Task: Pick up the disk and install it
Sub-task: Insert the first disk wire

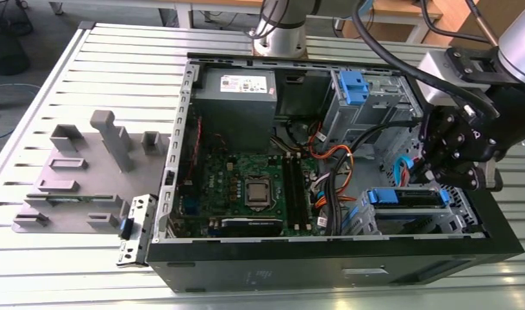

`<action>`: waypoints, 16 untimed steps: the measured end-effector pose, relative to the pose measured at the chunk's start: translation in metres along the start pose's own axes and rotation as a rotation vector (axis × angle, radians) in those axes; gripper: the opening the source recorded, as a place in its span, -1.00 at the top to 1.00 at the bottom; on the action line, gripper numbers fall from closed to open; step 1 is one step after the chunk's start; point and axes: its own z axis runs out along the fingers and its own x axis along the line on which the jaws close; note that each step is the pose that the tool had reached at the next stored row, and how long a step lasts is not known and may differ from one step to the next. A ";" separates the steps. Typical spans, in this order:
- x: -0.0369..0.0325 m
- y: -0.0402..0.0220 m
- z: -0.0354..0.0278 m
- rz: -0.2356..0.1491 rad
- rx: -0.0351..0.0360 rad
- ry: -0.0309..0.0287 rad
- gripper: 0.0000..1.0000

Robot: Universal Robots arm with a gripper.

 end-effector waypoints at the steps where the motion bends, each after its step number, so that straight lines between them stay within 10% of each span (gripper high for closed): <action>1: 0.0008 0.0000 0.0000 0.000 0.0000 0.0001 0.68; 16: 0.0053 -0.0009 0.0026 0.000 0.0000 0.0000 0.68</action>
